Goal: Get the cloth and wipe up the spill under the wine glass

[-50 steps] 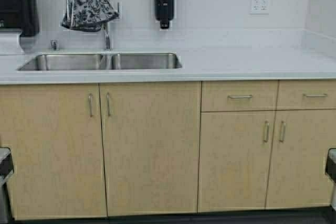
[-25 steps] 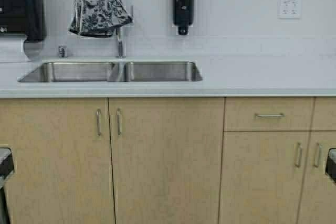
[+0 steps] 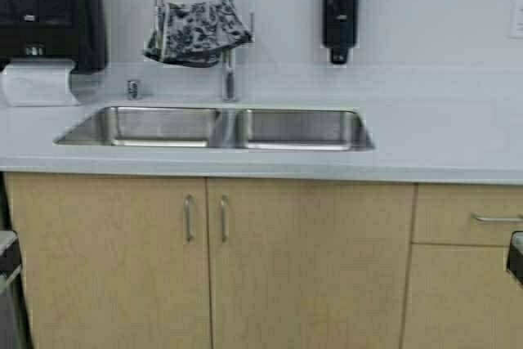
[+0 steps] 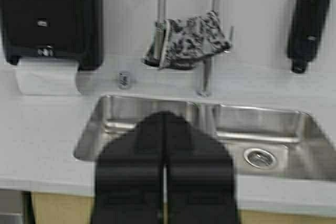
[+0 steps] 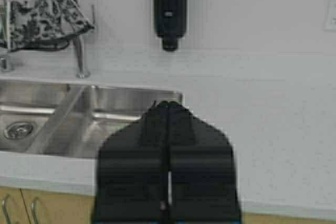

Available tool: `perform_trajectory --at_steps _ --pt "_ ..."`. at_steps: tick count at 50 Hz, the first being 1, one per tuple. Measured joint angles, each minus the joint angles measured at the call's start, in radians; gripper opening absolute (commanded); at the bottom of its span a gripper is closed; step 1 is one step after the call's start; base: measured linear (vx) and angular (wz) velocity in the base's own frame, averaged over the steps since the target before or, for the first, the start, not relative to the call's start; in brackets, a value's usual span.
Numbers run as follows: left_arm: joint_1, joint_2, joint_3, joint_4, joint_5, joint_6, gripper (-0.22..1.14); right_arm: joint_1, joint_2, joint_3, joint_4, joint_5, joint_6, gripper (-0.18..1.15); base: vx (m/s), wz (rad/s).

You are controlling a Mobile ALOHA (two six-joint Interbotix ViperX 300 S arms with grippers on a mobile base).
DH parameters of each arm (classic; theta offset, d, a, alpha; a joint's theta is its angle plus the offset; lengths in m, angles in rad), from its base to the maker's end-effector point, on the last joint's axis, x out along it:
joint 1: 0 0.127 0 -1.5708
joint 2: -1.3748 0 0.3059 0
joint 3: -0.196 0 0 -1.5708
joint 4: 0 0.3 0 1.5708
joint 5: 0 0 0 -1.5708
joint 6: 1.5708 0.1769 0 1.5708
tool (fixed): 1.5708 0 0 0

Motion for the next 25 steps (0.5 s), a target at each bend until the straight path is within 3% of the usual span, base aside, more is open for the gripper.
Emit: perform_trajectory --at_steps 25 --pt "0.000 0.015 0.000 0.009 -0.008 0.000 0.03 0.094 -0.002 0.000 -0.035 0.015 0.002 0.05 0.33 0.15"
